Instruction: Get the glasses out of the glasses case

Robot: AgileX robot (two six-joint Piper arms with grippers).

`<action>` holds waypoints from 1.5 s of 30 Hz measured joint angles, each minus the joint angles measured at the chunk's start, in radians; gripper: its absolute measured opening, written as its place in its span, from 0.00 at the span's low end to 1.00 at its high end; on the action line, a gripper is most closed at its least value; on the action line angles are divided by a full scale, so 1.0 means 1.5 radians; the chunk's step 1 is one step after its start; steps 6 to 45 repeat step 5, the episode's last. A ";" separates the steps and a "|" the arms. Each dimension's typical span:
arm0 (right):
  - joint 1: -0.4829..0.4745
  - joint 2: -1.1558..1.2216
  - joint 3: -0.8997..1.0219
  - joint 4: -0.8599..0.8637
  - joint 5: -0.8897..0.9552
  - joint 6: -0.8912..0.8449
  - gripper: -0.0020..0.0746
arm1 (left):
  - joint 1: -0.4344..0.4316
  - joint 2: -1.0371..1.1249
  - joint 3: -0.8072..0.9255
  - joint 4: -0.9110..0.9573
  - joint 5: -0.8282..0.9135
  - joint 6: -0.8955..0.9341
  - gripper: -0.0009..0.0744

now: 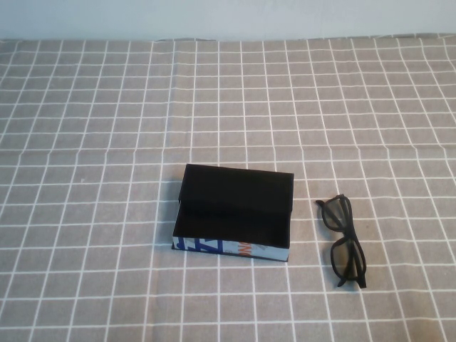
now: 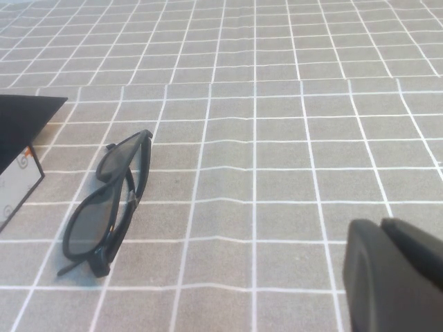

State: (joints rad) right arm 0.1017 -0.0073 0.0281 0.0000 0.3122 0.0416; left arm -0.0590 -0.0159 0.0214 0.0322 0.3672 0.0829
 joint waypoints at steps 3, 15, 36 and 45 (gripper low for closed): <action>0.000 0.000 0.000 0.000 0.000 0.000 0.00 | 0.000 0.000 0.000 0.000 0.000 0.000 0.01; 0.000 0.000 0.000 0.000 0.000 0.000 0.00 | 0.000 0.000 0.000 0.000 0.000 0.000 0.01; 0.000 0.000 0.000 0.000 0.000 0.000 0.00 | 0.000 0.000 0.000 0.000 0.000 0.000 0.01; 0.000 0.000 0.000 0.000 0.000 0.000 0.00 | 0.000 0.000 0.000 0.000 0.000 0.000 0.01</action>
